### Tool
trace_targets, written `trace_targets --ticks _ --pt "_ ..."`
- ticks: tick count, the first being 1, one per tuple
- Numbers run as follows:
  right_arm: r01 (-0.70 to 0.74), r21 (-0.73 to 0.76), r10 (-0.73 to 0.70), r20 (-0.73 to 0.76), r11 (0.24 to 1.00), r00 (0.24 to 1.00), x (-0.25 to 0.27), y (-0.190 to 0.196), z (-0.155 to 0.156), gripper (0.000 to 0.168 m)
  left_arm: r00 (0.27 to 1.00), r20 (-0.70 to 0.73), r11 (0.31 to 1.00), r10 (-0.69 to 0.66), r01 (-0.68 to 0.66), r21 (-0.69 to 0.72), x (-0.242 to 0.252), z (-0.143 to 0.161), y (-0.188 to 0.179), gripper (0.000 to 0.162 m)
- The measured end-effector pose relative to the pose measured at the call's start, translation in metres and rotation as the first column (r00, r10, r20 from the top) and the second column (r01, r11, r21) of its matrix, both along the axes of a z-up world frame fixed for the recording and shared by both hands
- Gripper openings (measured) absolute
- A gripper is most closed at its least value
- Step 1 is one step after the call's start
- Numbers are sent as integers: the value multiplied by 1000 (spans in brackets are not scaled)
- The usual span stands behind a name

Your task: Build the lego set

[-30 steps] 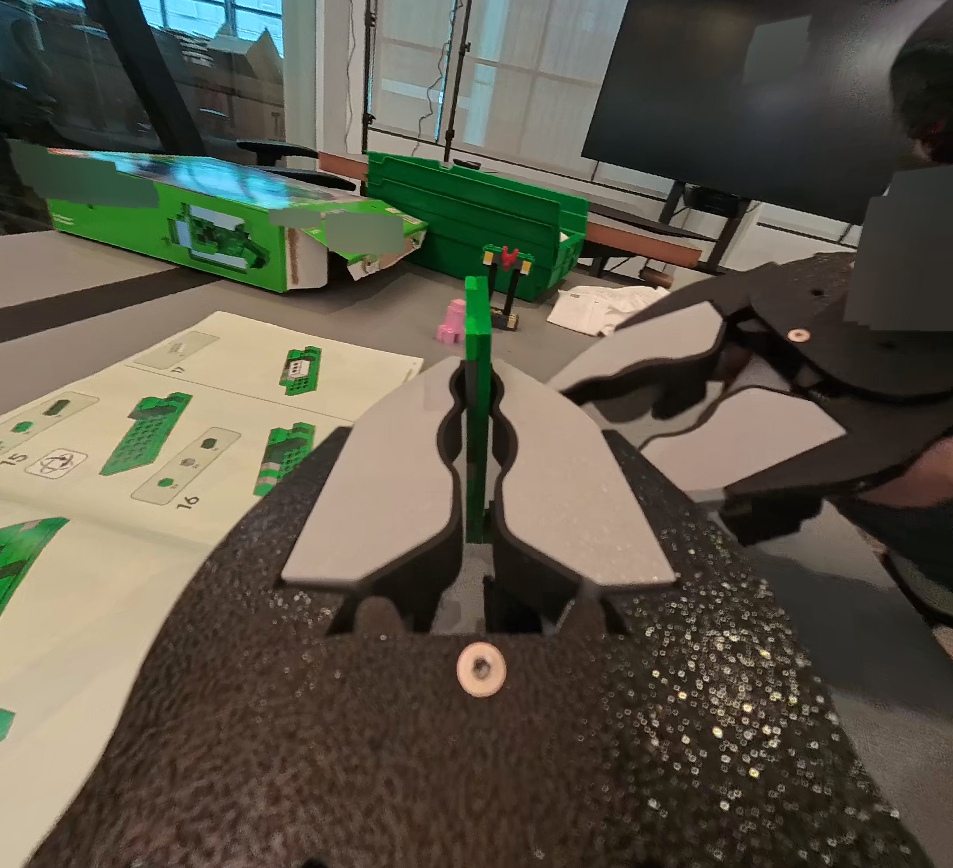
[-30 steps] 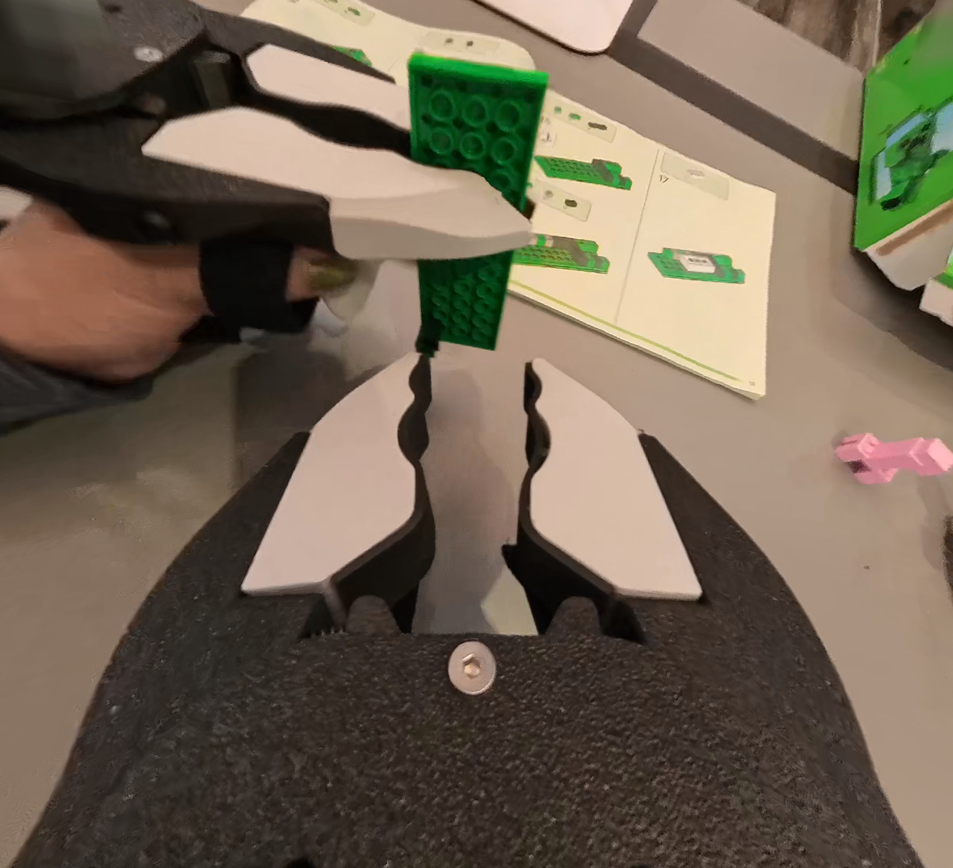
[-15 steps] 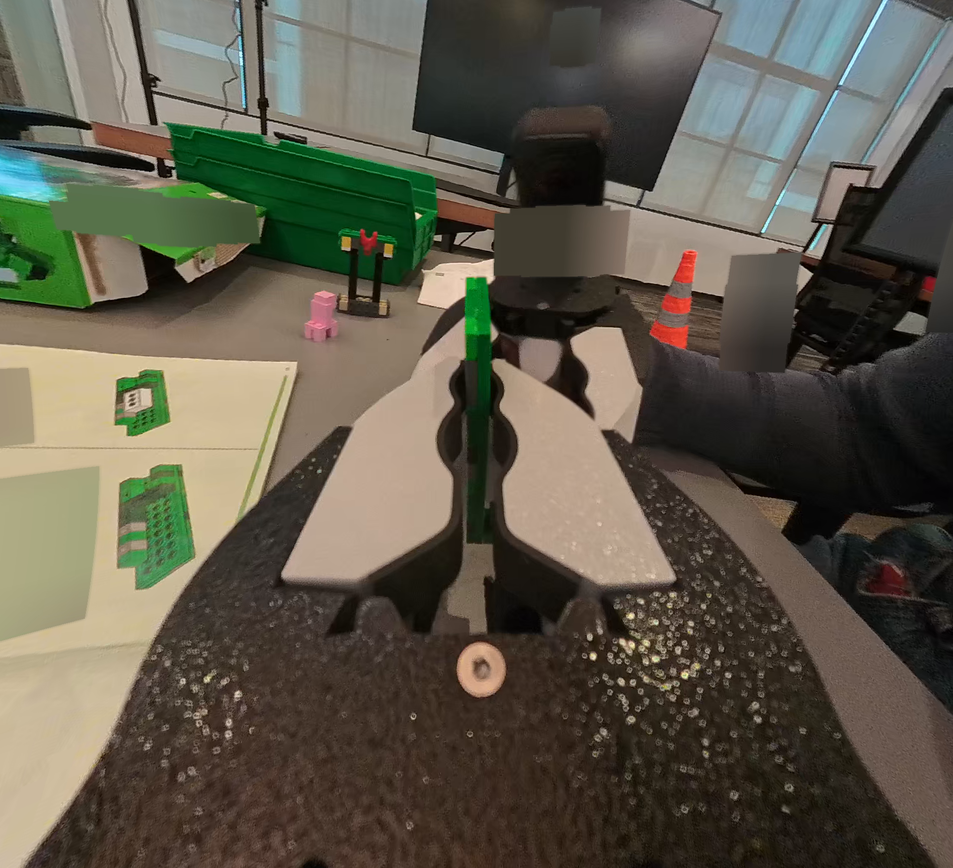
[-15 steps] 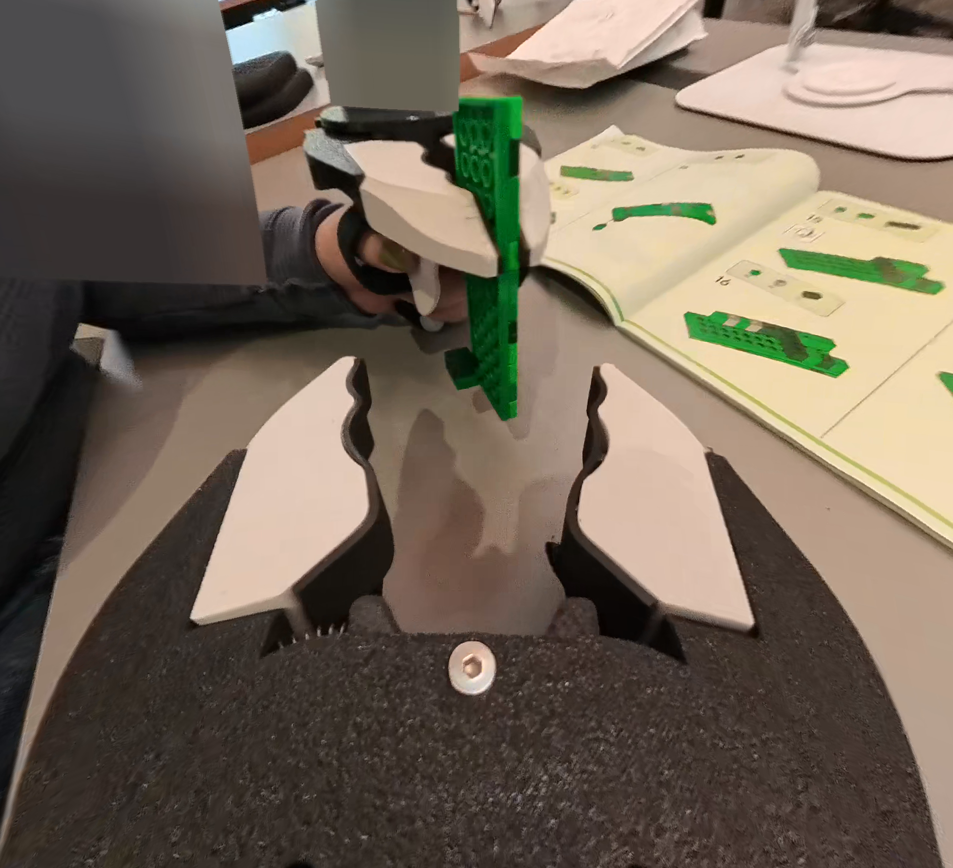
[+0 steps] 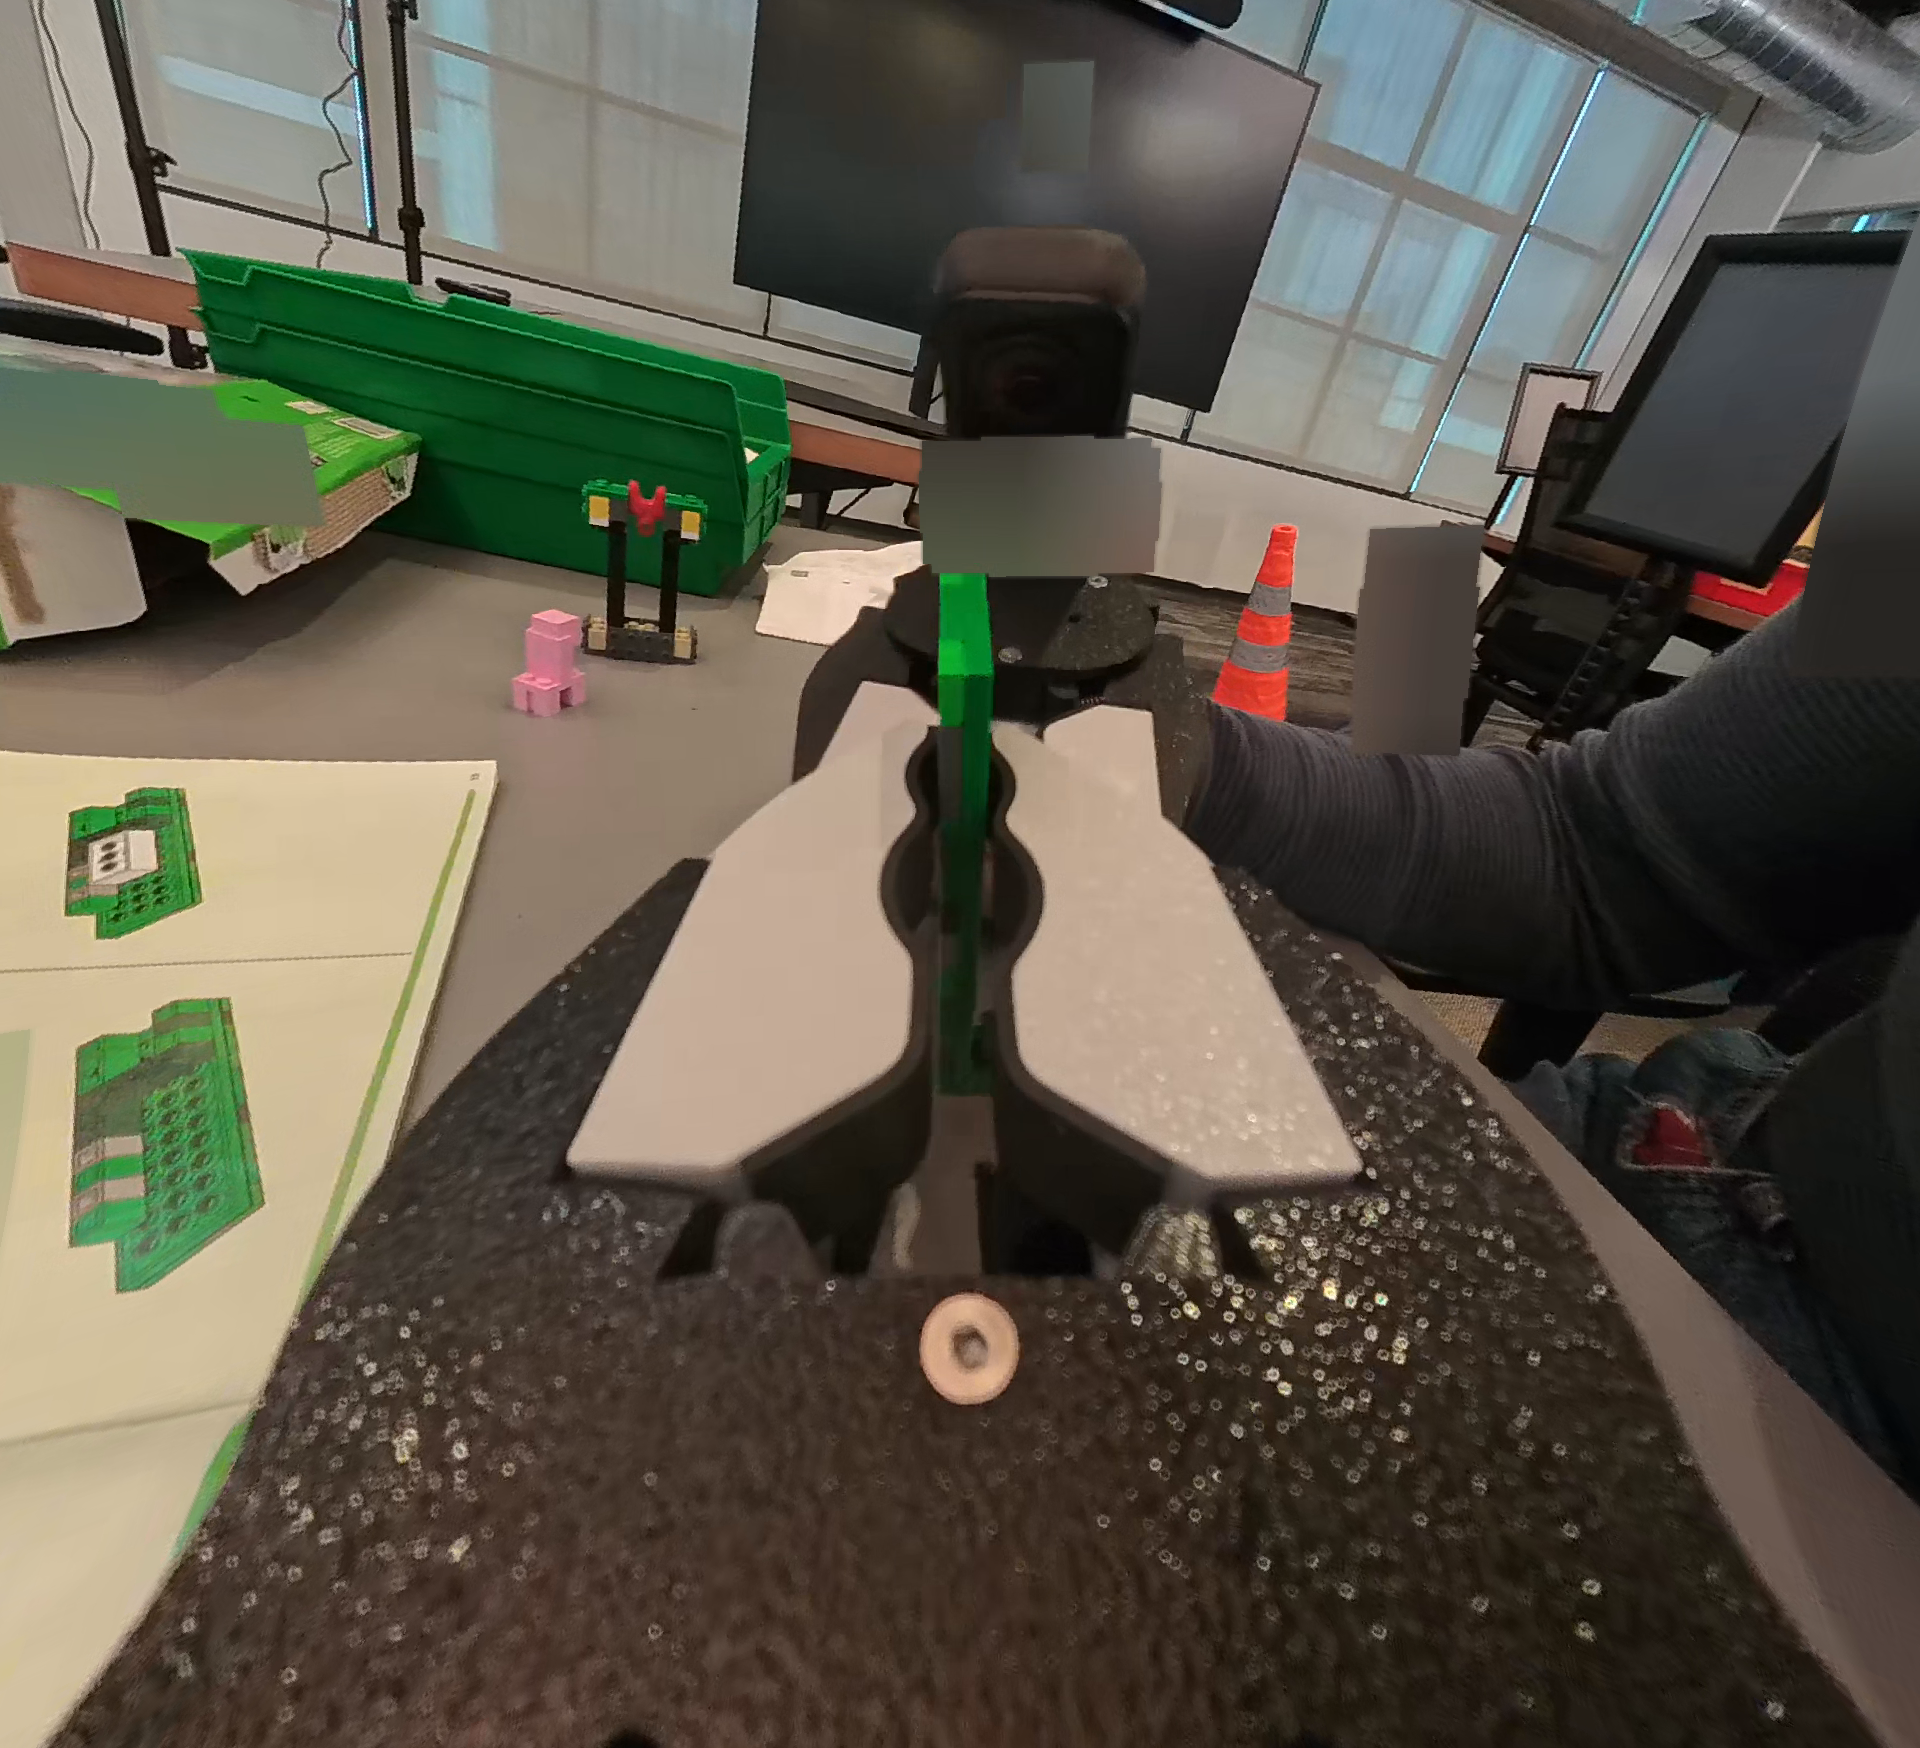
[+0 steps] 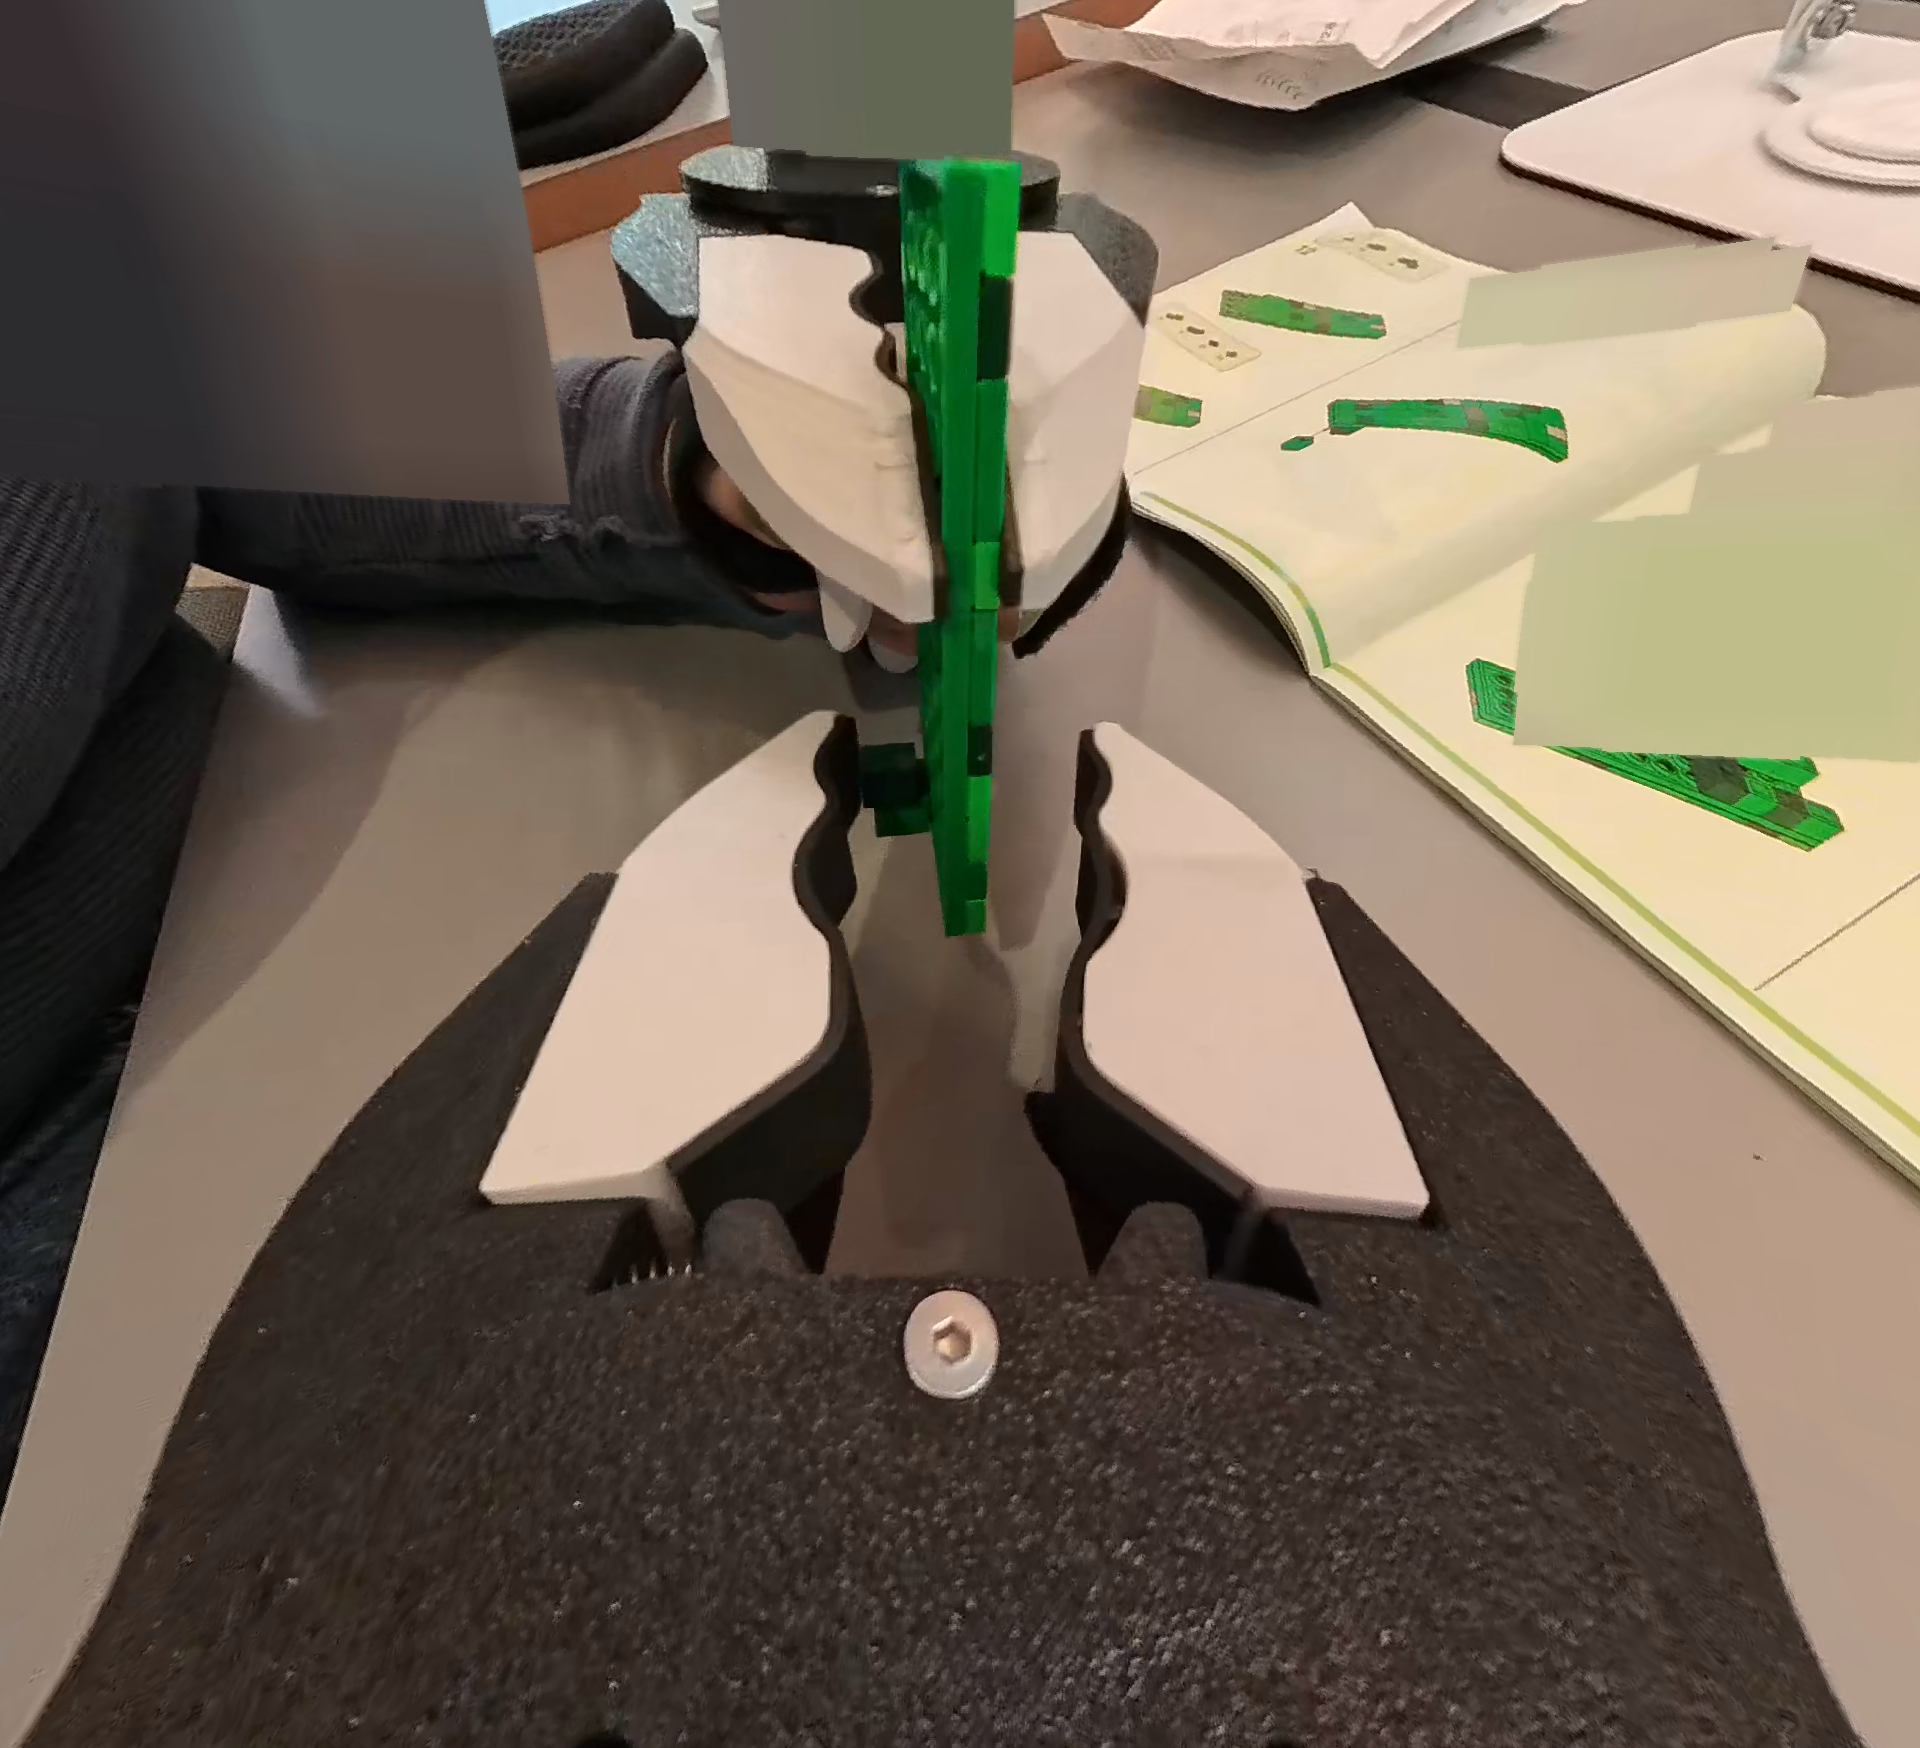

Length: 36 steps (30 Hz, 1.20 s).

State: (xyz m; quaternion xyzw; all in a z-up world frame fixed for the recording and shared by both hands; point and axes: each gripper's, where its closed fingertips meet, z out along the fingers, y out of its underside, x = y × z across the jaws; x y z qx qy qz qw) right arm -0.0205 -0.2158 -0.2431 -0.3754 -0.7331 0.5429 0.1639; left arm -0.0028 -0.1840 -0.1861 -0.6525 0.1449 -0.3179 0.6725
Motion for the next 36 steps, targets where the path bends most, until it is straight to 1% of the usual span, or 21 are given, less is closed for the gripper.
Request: trace_targets --ticks 3,5,22,25,27,28,31,36 --pt "-10 5 10 -8 1000 1000 1 -2 0 31 1000 2 1000 3 -3 0 -1 0 0 6" --pt "-21 8 21 -13 1000 1000 3 -5 1 22 1000 3 1000 4 -4 2 -1 0 0 6" --pt "-29 -31 28 -25 999 999 4 -9 5 16 999 19 999 -32 32 19 4 3 -3 6" --pt "-39 -63 36 -46 997 998 6 -10 10 19 999 46 999 -29 28 18 2 5 -3 6" --pt "-35 -59 32 -51 998 998 6 -9 10 42 998 58 1000 -26 25 20 1 6 -2 6" --pt "-32 -53 29 -52 998 998 6 -9 9 45 998 64 999 -23 22 23 0 7 -3 6" --pt "-22 -30 20 -48 999 999 6 -8 7 49 995 97 999 -19 16 31 -4 10 -3 6" --pt "-13 -36 11 -50 999 999 5 -7 7 44 994 113 999 -11 8 32 -7 11 -3 6"
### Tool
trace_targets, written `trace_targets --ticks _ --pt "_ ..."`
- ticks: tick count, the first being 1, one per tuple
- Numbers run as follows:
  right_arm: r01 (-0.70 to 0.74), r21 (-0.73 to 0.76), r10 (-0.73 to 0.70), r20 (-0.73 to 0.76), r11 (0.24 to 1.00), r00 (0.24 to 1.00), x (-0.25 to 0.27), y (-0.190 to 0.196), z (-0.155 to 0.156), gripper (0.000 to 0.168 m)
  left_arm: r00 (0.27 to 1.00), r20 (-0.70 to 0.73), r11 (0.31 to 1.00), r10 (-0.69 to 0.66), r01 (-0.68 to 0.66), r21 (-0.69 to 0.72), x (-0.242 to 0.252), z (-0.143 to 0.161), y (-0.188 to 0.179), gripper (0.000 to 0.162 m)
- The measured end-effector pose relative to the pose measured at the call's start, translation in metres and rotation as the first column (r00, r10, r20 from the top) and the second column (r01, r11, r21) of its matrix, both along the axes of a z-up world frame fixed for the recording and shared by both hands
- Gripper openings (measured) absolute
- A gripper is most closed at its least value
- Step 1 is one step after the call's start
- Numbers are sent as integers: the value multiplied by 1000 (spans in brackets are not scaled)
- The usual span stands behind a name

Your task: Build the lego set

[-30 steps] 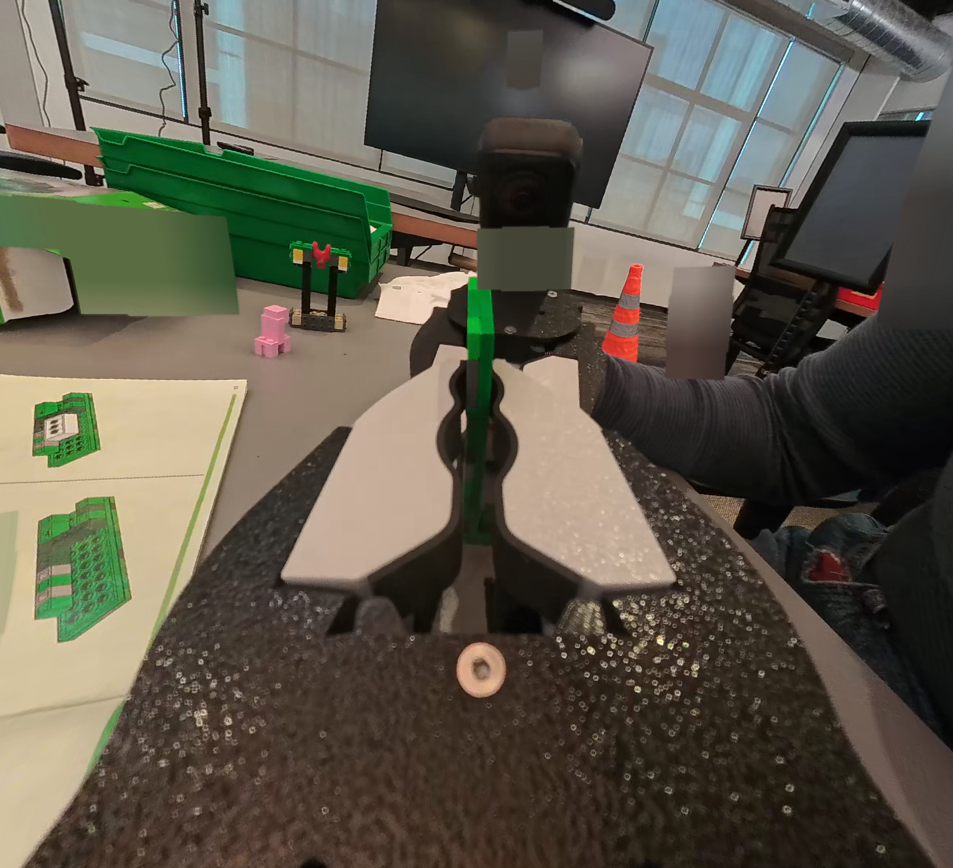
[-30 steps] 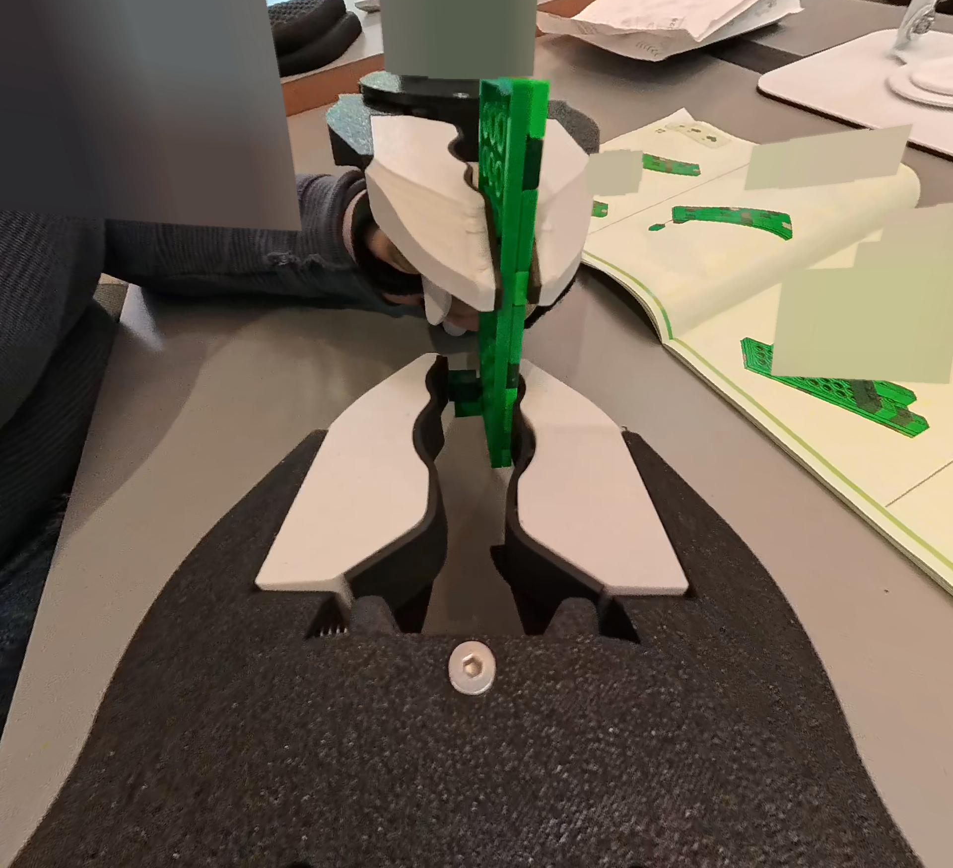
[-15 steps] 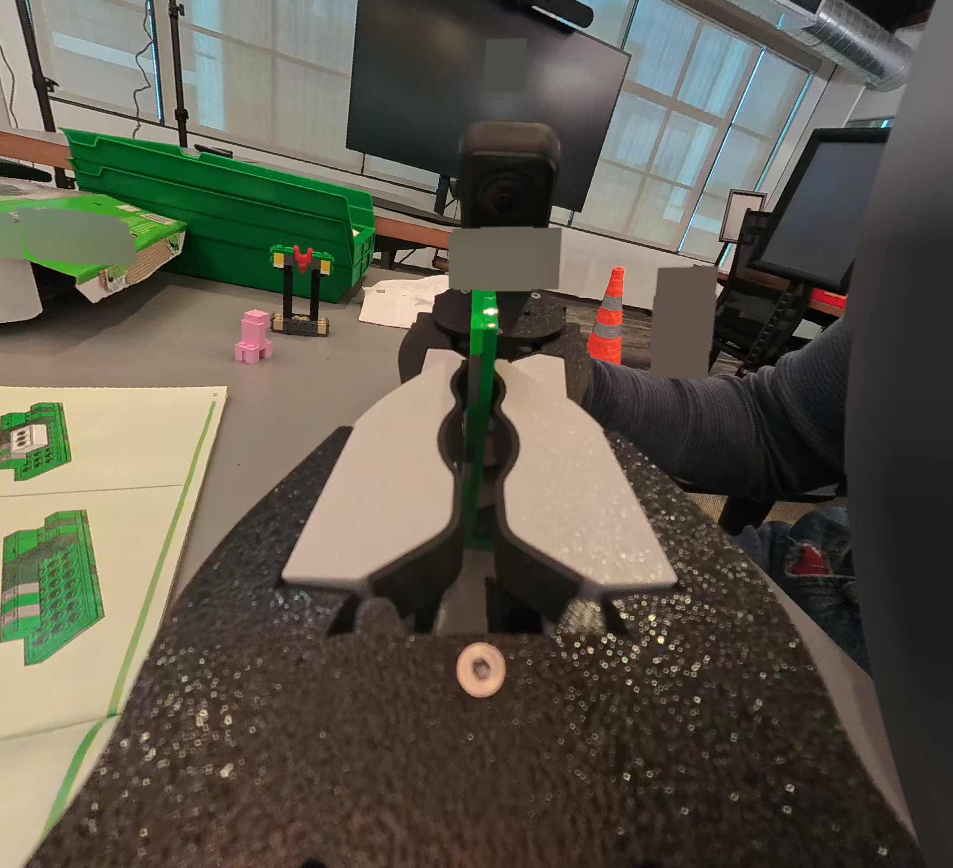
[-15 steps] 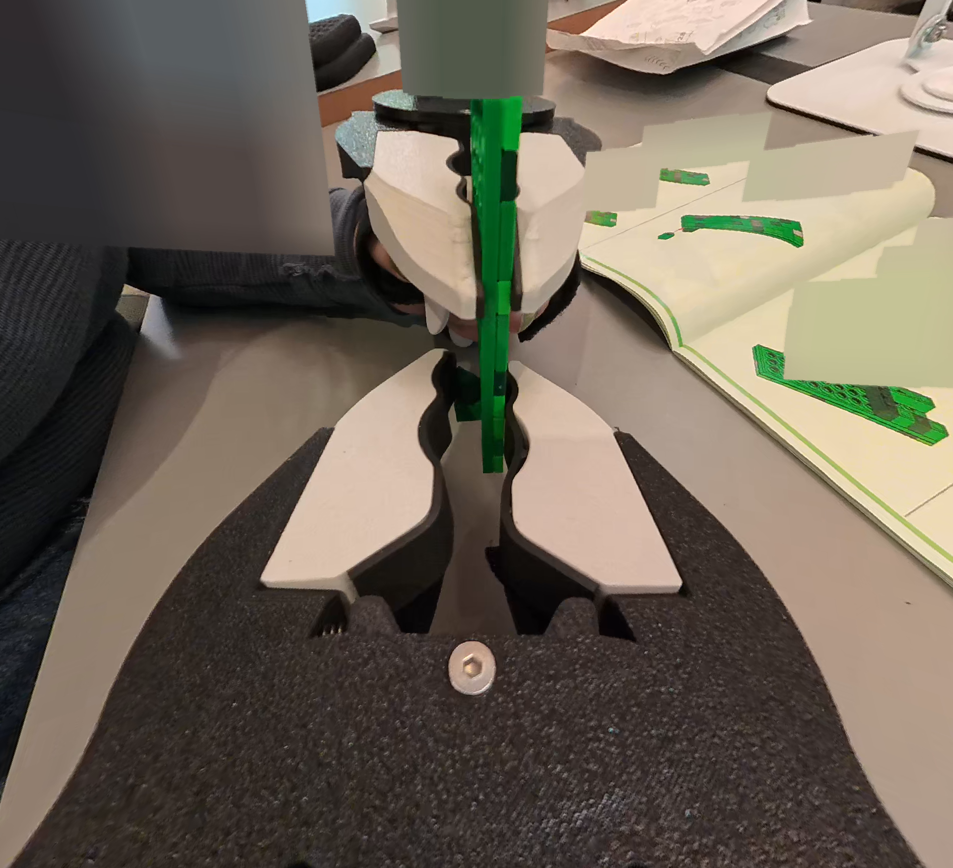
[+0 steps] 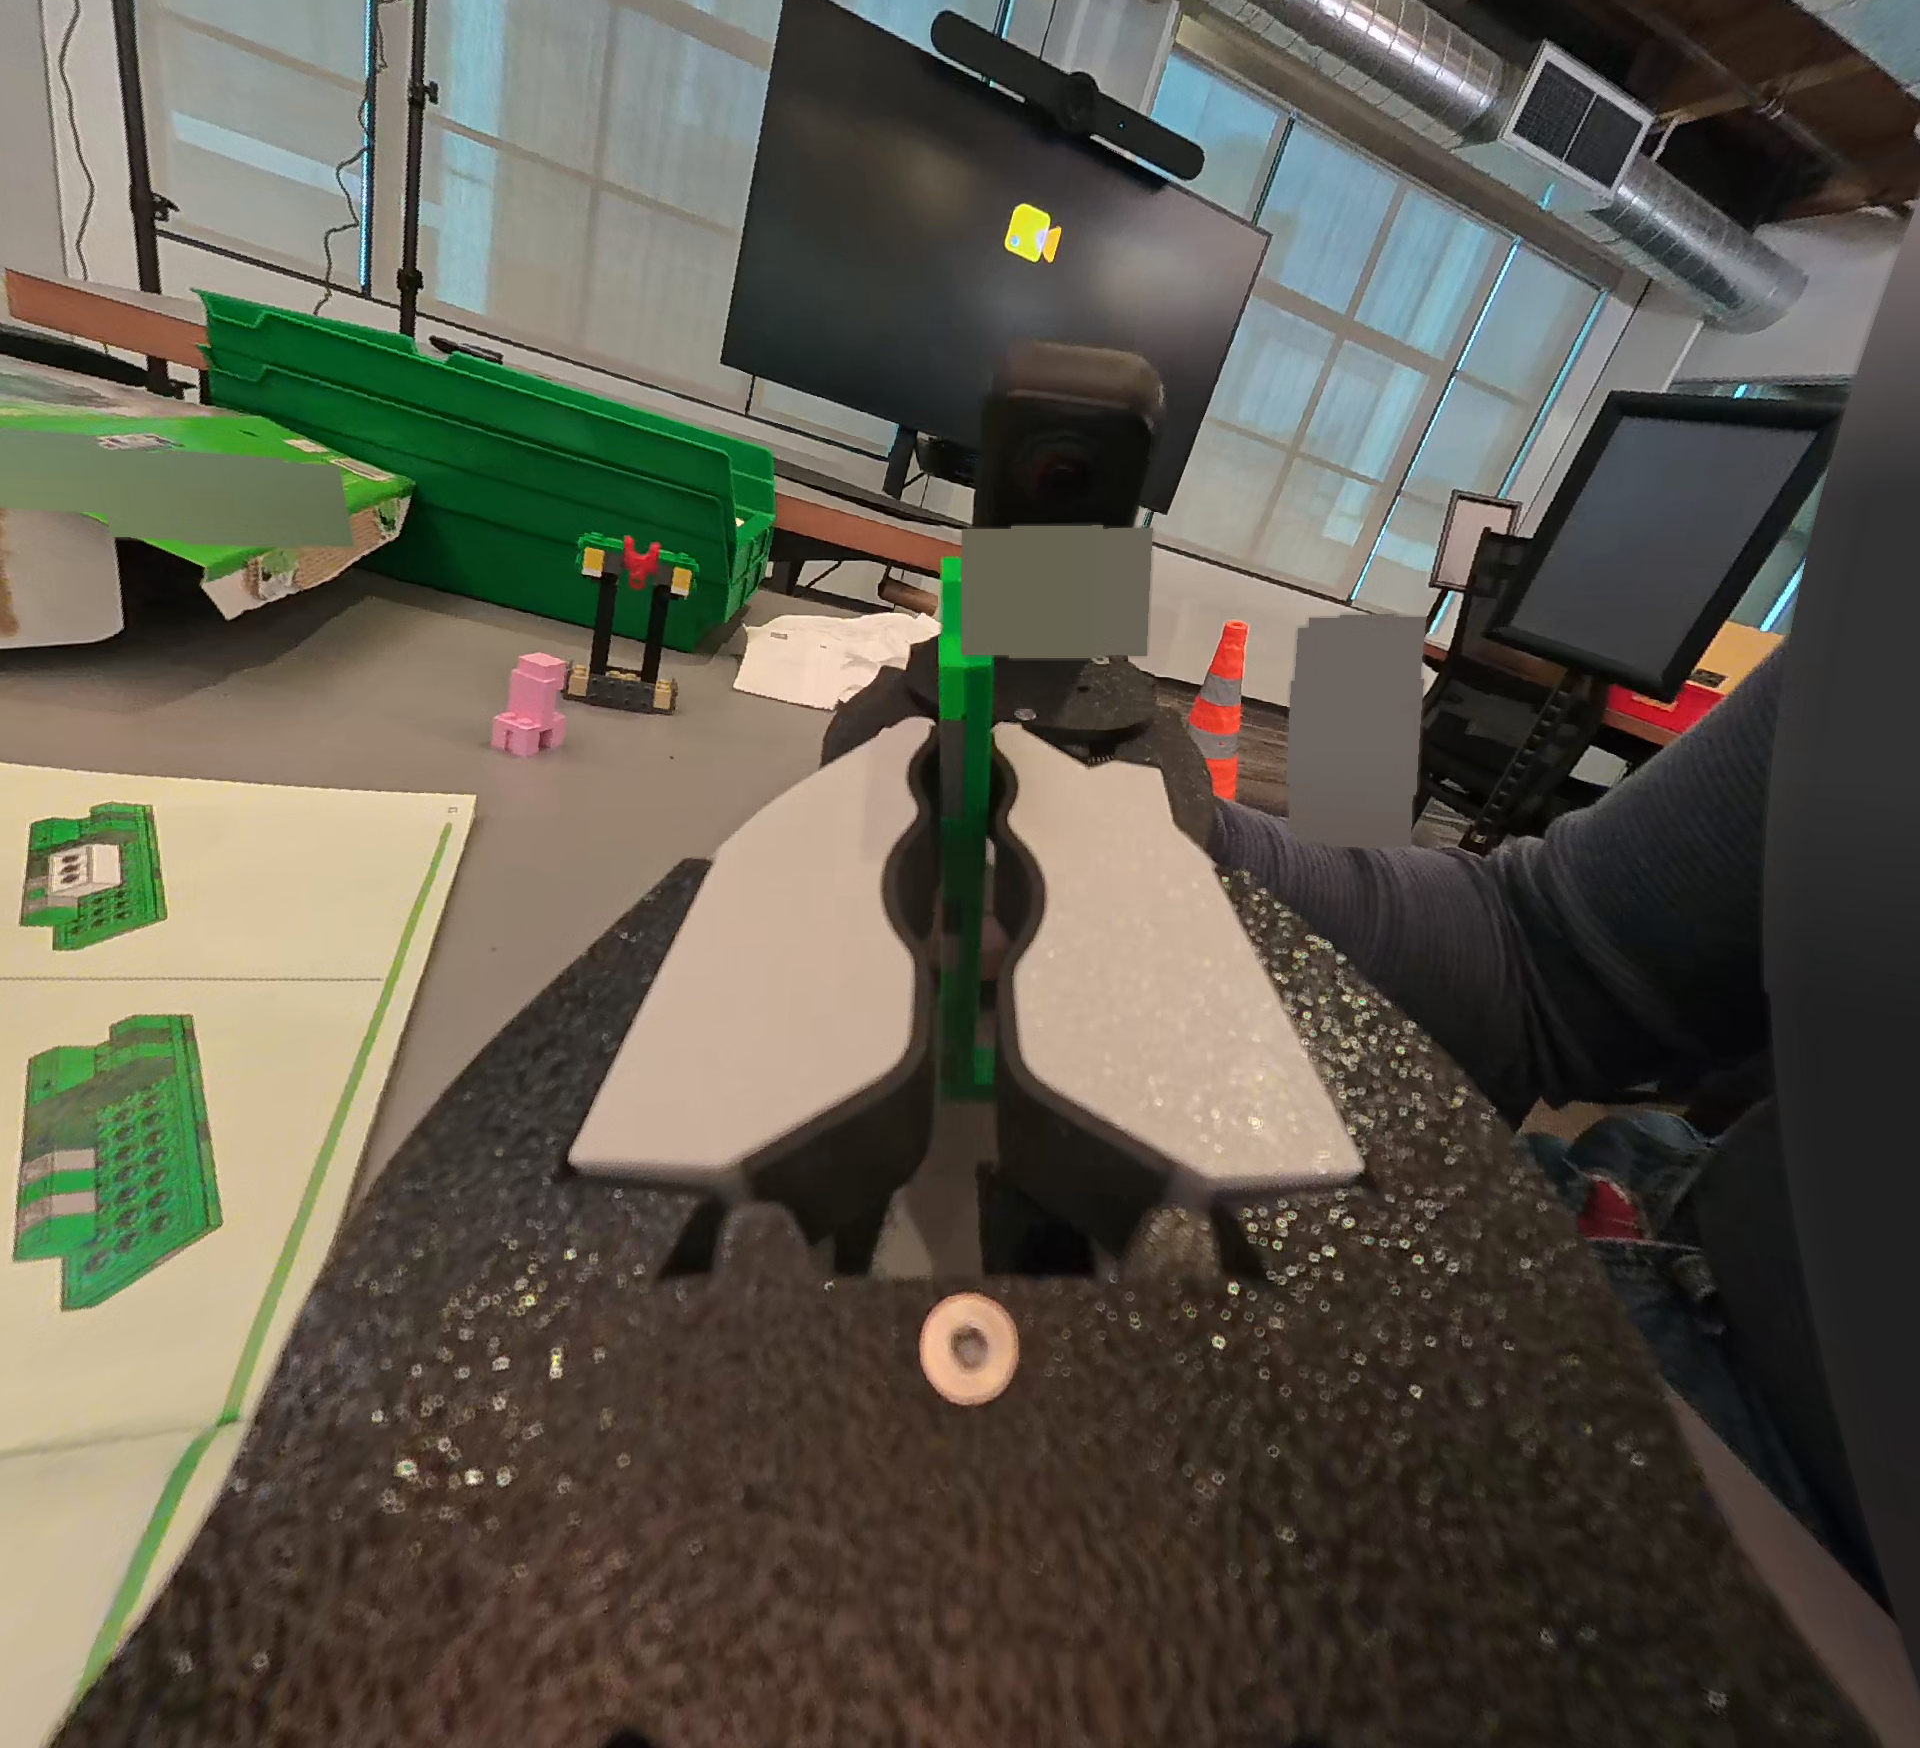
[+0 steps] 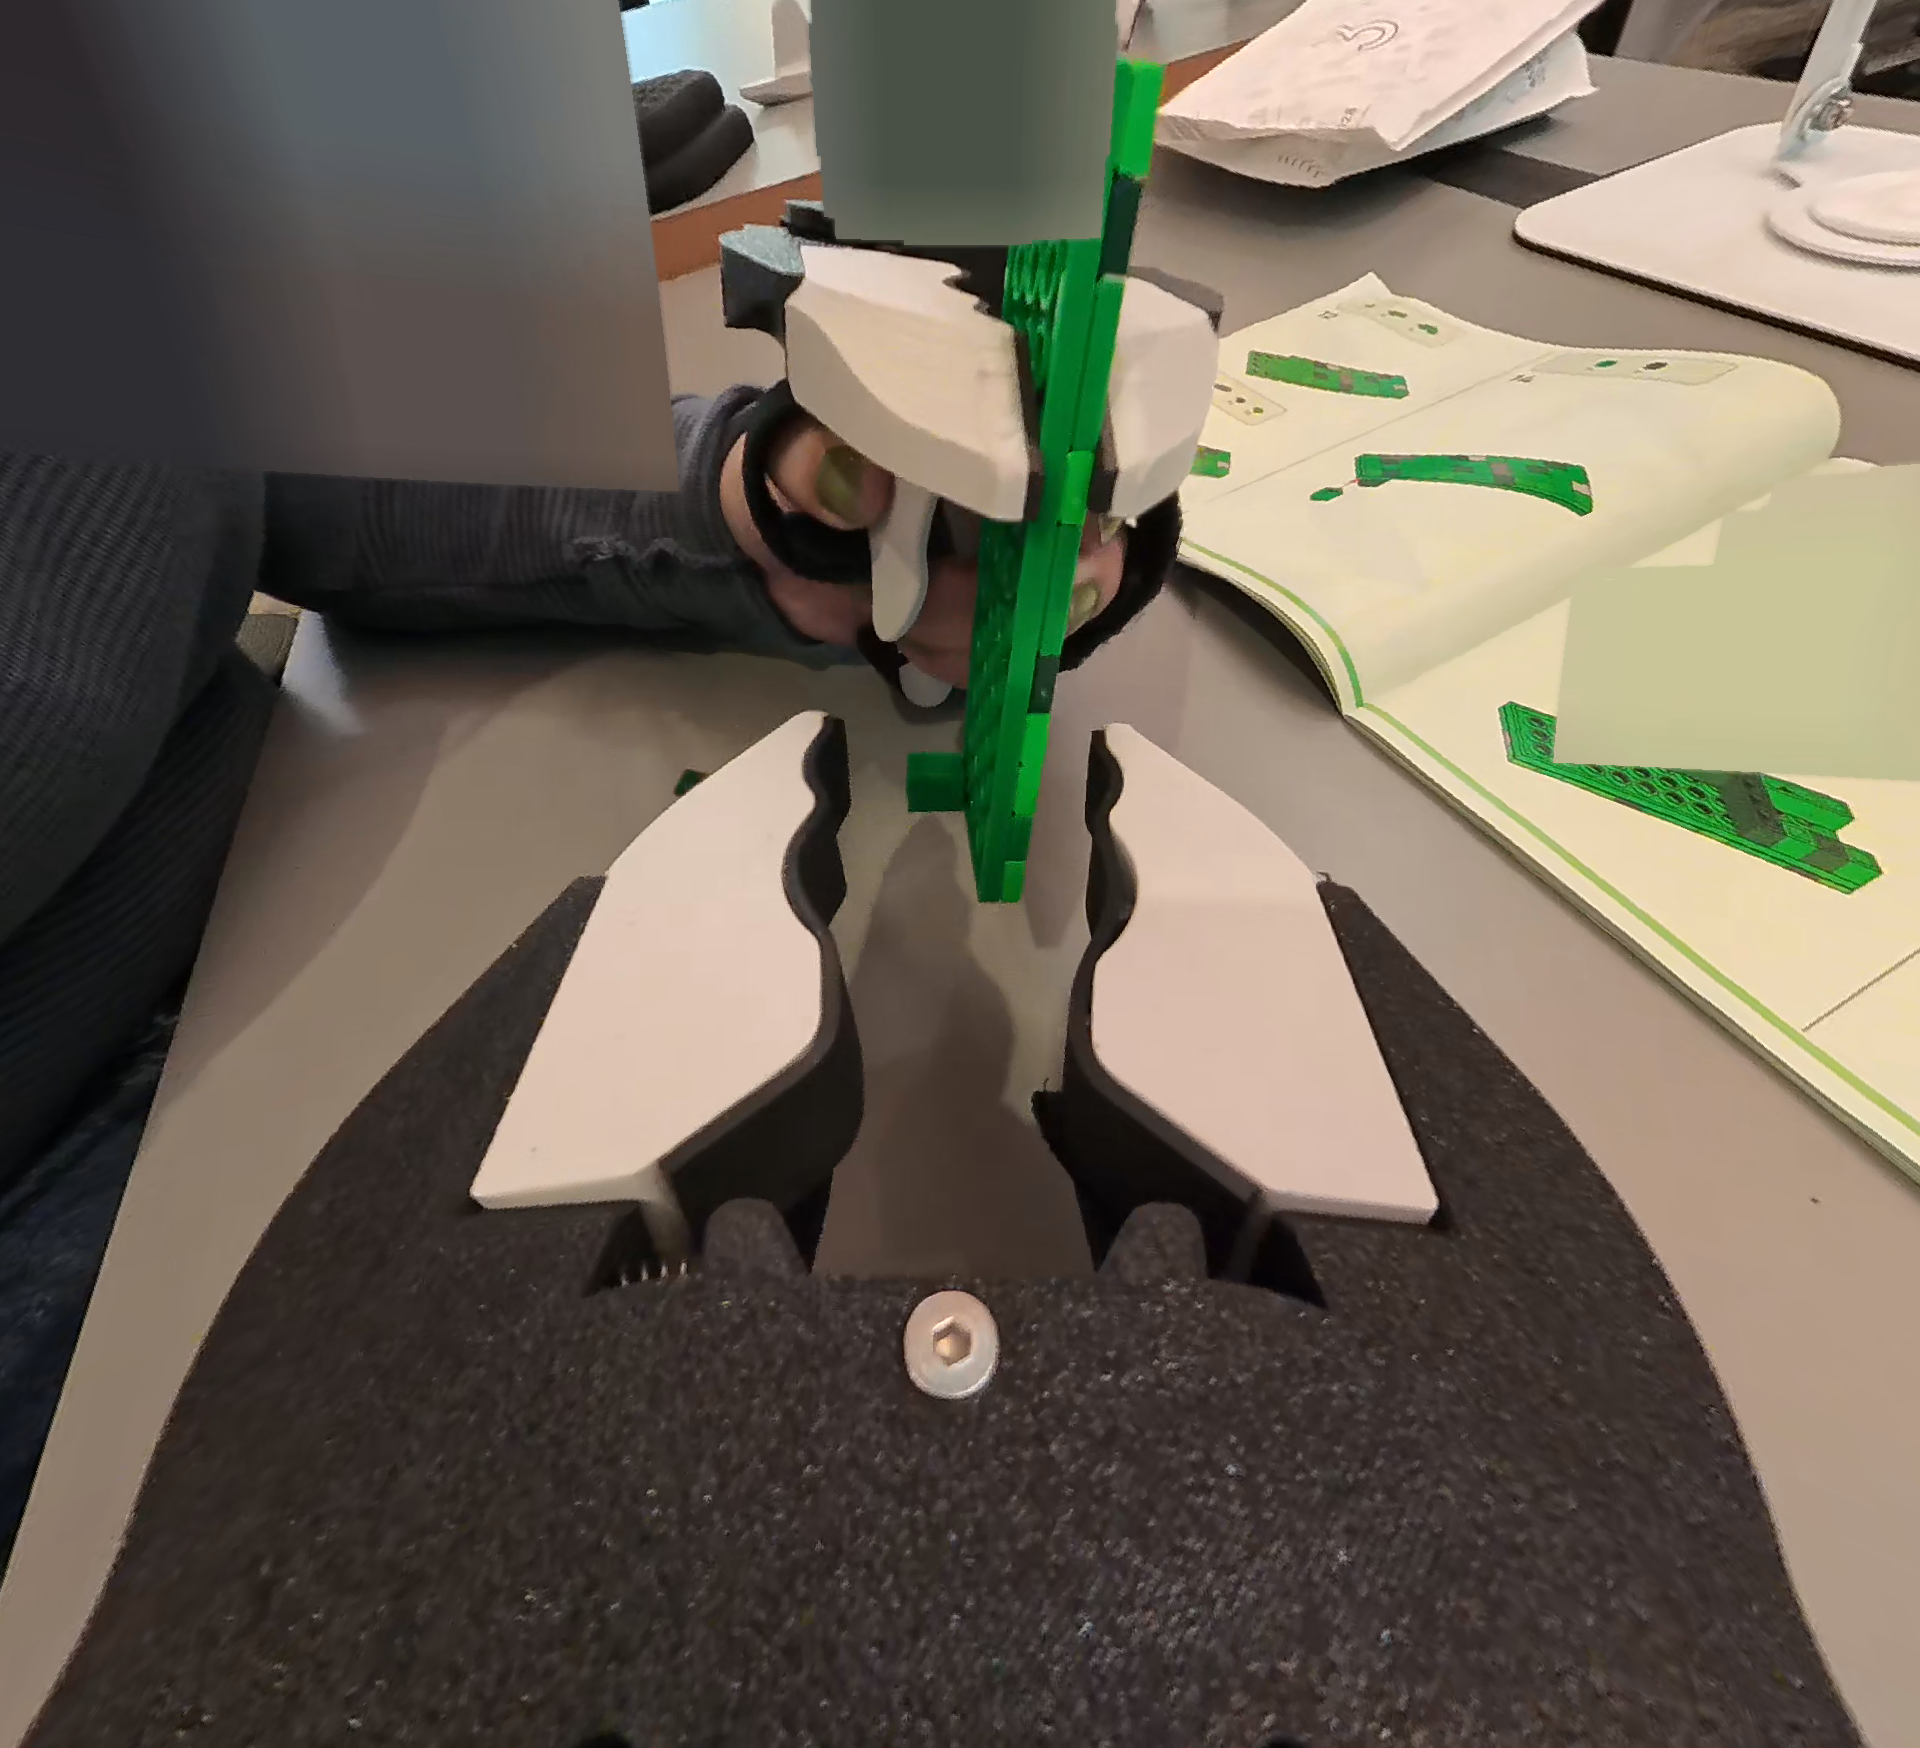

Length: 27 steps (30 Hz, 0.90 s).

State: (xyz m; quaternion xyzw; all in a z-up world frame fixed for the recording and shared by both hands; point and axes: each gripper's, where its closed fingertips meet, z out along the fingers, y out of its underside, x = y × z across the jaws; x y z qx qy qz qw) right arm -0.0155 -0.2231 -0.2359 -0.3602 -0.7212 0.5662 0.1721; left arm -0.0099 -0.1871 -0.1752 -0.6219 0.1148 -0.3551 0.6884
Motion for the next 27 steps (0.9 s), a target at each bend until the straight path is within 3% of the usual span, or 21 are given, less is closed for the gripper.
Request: trace_targets --ticks 3,6,10,15,18,25,27 --pt "30 -7 -30 -1 1000 1000 -1 5 0 48 1000 -1 1000 29 -29 5 -5 1 1 6" --pt "147 -15 -147 -25 989 989 1 23 3 55 997 13 997 73 -73 30 -16 7 -2 6" --pt "295 46 -294 -27 954 955 21 32 2 35 986 8 985 165 -165 46 -39 11 -5 6" --pt "168 165 -204 239 972 949 39 -44 -31 29 974 8 973 227 -227 49 -53 12 -8 6" --pt "114 251 -185 280 961 942 38 -78 -47 27 971 6 970 239 -239 49 -55 12 -9 6" --pt "145 320 -234 262 936 936 26 -97 -53 21 970 -14 969 243 -241 54 -54 12 -11 6" --pt "169 345 -269 268 923 925 22 -93 -55 8 970 -20 969 243 -241 57 -54 12 -11 6"
